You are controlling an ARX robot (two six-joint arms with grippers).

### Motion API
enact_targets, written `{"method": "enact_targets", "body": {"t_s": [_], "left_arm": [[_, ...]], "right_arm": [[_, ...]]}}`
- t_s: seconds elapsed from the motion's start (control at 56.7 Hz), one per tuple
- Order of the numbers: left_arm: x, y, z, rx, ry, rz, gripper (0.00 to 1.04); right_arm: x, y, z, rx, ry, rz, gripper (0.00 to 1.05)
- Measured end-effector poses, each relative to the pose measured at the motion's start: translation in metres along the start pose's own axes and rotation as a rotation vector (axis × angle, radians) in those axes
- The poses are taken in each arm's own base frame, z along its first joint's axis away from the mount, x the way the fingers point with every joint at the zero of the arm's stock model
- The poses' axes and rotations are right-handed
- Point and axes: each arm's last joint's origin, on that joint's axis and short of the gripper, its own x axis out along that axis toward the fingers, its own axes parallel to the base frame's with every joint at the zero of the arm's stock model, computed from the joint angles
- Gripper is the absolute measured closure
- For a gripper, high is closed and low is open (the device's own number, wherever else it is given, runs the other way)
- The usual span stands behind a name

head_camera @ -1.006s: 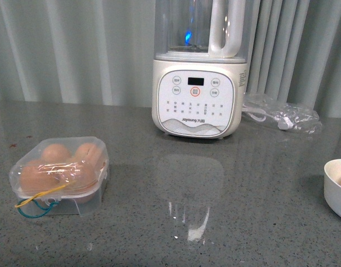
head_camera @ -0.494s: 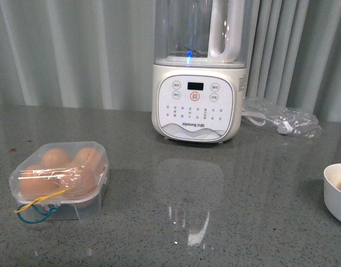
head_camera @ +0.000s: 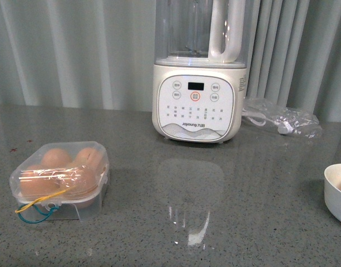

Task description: Put egg into box

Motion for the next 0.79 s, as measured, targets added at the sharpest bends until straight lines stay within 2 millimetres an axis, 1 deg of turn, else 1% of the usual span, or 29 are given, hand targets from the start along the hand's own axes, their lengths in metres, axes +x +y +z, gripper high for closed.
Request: {"method": "enact_targets", "body": {"t_s": [0.476, 0.688, 0.794], "left_arm": [[-0.013, -0.001, -0.016, 0.000, -0.003, -0.005, 1.01], [-0.017, -0.001, -0.015, -0.001, -0.031, -0.004, 1.01], [-0.027, -0.001, -0.019, 0.000, -0.004, -0.004, 1.01]], "right_arm": [[0.000, 0.000, 0.000, 0.000, 0.000, 0.000, 0.07], [0.000, 0.000, 0.000, 0.000, 0.000, 0.000, 0.07], [0.000, 0.000, 0.000, 0.000, 0.000, -0.001, 0.07]]}}
